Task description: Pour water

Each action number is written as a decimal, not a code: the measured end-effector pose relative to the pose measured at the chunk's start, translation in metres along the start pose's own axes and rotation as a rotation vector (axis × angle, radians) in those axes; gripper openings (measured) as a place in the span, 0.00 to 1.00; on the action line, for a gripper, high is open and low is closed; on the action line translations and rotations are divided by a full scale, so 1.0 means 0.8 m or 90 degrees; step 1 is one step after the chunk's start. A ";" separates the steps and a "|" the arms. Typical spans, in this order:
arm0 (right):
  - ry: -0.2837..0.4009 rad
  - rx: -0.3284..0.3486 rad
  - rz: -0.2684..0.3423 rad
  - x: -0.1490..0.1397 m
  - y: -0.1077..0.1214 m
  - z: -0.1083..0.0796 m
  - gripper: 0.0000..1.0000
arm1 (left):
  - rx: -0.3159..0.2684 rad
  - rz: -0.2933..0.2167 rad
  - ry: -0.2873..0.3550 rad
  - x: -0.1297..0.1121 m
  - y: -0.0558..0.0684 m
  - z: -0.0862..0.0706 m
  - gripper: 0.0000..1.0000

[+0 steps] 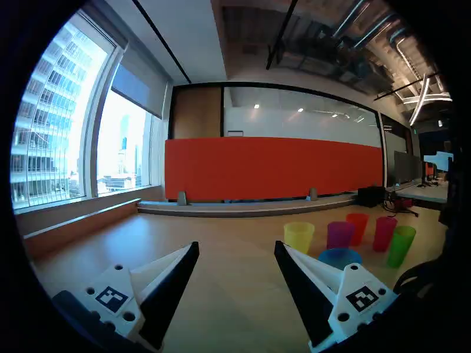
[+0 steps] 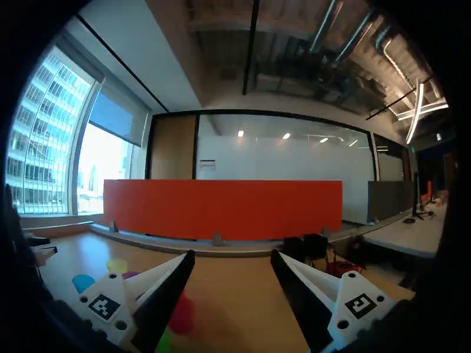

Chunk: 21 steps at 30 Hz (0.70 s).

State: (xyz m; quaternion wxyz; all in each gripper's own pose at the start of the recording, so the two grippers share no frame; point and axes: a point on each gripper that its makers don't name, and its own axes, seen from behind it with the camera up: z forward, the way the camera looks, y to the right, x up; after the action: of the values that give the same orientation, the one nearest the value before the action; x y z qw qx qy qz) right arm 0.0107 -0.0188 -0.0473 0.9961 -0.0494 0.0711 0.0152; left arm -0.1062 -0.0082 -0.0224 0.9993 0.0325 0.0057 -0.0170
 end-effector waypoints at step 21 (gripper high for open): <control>-0.014 0.002 -0.007 -0.060 0.001 0.014 1.00 | 0.000 0.000 0.000 -0.001 -0.001 0.000 0.95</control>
State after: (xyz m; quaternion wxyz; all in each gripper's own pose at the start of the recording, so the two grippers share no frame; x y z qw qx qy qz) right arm -0.0354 -0.0177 -0.0297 0.9970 -0.0481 0.0598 0.0102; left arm -0.1074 -0.0093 -0.0222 0.9993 0.0326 0.0056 -0.0166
